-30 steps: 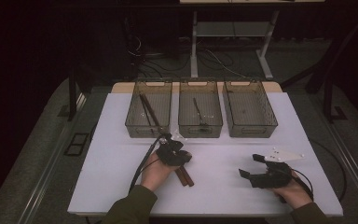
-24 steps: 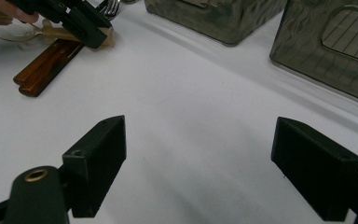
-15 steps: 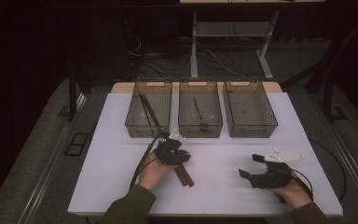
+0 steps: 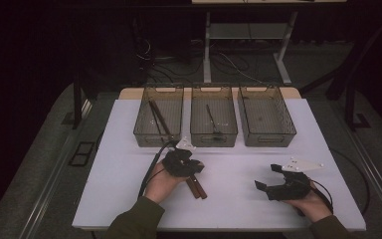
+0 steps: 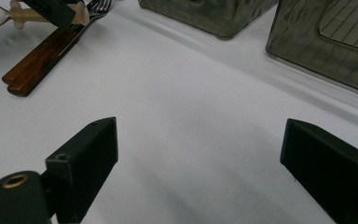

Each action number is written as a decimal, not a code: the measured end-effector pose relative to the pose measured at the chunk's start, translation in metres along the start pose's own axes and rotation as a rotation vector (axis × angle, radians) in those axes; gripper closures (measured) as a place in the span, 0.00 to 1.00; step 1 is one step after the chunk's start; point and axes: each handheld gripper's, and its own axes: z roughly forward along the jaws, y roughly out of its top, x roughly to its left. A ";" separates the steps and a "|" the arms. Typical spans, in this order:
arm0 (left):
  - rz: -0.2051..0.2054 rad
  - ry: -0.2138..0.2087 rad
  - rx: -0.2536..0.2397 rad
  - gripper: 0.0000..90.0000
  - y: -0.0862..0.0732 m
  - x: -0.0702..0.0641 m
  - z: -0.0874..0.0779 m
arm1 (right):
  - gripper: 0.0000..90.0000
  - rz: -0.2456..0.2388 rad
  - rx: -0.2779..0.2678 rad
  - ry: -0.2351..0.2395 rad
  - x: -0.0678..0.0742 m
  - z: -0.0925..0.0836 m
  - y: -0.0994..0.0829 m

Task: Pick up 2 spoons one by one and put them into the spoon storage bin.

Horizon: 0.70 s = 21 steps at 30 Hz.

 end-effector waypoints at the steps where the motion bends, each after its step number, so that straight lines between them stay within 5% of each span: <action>1: 0.003 -0.003 -0.007 0.82 0.000 0.000 -0.001 | 0.12 0.000 -0.001 0.000 0.000 0.000 0.000; 21: 0.025 -0.029 -0.095 0.82 0.014 0.004 -0.020 | 0.12 -0.001 -0.002 0.001 0.001 0.000 0.000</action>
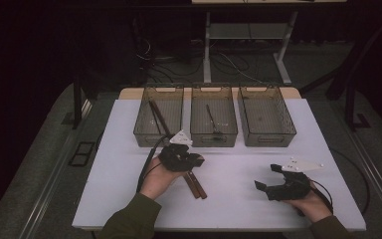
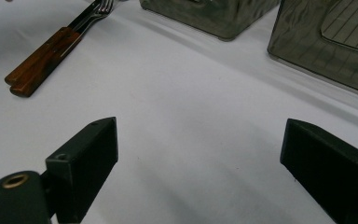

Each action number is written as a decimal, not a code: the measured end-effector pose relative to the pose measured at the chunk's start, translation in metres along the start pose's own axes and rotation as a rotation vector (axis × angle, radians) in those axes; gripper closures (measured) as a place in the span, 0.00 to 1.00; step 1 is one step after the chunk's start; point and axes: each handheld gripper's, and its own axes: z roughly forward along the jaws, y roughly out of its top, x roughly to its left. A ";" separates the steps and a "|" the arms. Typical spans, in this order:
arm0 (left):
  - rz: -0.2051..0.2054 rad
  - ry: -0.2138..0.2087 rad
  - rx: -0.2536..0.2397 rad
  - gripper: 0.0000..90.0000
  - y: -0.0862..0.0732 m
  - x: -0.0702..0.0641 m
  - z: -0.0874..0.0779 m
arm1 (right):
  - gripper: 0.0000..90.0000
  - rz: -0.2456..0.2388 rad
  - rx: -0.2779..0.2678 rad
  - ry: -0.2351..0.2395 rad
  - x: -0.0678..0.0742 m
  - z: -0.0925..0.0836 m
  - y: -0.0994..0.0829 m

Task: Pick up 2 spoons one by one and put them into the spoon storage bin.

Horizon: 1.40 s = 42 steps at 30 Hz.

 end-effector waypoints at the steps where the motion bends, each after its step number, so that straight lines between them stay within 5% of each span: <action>1: 0.002 0.000 -0.004 0.82 0.001 0.000 -0.001 | 0.12 0.000 0.001 0.000 0.000 0.000 0.000; 28: 0.037 0.016 -0.010 0.82 0.067 0.024 0.007 | 0.12 0.019 -0.020 0.003 -0.003 -0.004 0.000; 42: 0.038 0.067 -0.022 0.81 0.112 0.041 0.026 | 0.12 0.031 -0.028 -0.001 -0.004 -0.005 -0.001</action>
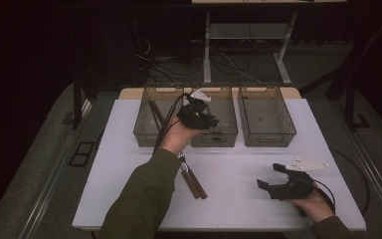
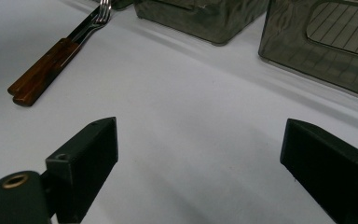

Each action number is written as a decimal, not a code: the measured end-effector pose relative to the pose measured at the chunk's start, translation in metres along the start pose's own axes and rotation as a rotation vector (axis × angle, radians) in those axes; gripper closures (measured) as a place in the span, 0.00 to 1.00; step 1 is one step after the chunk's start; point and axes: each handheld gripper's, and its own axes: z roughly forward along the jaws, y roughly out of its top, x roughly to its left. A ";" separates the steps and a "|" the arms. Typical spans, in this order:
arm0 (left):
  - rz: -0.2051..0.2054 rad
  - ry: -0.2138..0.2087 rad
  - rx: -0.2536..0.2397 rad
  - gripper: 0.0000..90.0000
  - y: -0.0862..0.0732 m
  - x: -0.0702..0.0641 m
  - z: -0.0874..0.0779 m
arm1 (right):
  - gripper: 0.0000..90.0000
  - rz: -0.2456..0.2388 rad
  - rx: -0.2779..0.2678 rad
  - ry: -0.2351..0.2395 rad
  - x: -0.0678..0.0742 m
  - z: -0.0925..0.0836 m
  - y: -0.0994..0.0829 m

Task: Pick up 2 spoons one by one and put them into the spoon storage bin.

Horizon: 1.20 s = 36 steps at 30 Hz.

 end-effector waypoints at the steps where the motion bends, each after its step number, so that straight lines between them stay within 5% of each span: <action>1: -0.011 0.003 -0.010 0.81 0.003 0.001 0.002 | 0.12 0.000 0.000 0.000 0.000 0.000 0.000; 14: 0.002 0.075 -0.004 0.81 0.022 0.024 0.039 | 0.12 0.016 -0.009 0.012 0.001 0.000 0.001; 24: -0.062 0.116 0.033 0.81 0.018 0.050 0.057 | 0.12 0.021 -0.021 0.021 0.001 -0.002 0.001; 30: -0.098 0.116 0.022 0.80 0.015 0.054 0.068 | 0.12 0.017 -0.020 0.026 0.001 -0.002 0.002; 36: -0.083 0.146 0.022 0.59 0.014 0.053 0.071 | 0.12 0.017 -0.024 0.028 0.001 -0.002 0.002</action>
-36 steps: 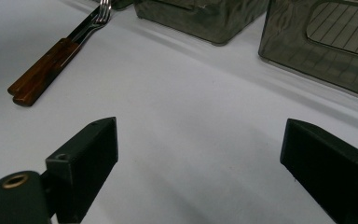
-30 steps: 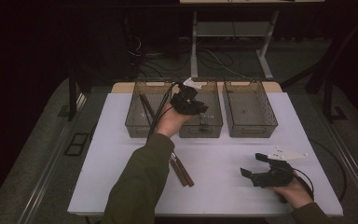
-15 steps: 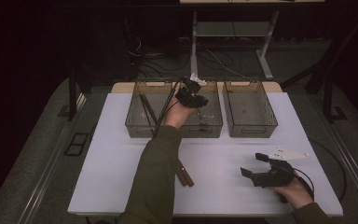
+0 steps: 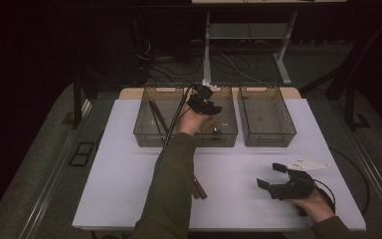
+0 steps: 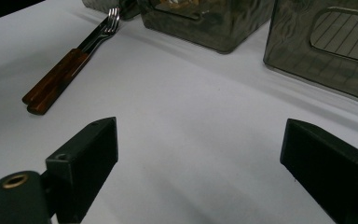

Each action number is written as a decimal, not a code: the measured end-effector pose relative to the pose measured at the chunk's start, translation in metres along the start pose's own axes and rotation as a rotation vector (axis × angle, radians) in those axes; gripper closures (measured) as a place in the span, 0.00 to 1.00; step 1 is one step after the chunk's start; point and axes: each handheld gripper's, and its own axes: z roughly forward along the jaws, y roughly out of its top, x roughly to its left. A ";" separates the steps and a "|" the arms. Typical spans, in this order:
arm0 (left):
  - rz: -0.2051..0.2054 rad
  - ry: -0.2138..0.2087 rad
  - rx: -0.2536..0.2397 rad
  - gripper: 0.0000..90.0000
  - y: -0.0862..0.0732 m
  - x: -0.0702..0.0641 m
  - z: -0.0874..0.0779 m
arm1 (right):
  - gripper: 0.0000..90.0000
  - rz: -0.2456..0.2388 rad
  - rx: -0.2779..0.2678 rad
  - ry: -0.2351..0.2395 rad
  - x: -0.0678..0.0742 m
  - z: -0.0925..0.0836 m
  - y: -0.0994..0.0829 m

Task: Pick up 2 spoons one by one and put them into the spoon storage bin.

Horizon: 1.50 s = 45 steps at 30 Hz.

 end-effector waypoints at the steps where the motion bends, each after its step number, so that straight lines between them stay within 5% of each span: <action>1: 0.000 0.008 -0.006 0.57 0.000 -0.001 -0.001 | 0.12 -0.002 0.002 -0.001 0.000 0.000 0.000; 6: 0.004 -0.011 -0.014 0.51 0.003 -0.004 -0.010 | 0.12 -0.004 0.002 -0.001 0.000 0.000 0.000; 12: 0.071 -0.033 -0.005 0.48 0.004 -0.018 -0.033 | 0.12 -0.008 0.007 -0.006 -0.001 0.002 0.000; 26: 0.086 -0.115 -0.018 0.76 -0.038 -0.035 -0.098 | 0.12 0.003 0.014 -0.014 -0.003 0.003 -0.001; 34: 0.091 -0.151 -0.003 0.99 -0.072 -0.036 -0.104 | 0.12 0.009 0.015 -0.014 -0.004 0.003 -0.001; 45: 0.059 -0.154 0.044 1.00 -0.115 -0.034 -0.094 | 0.12 0.015 0.016 -0.020 -0.004 0.003 -0.002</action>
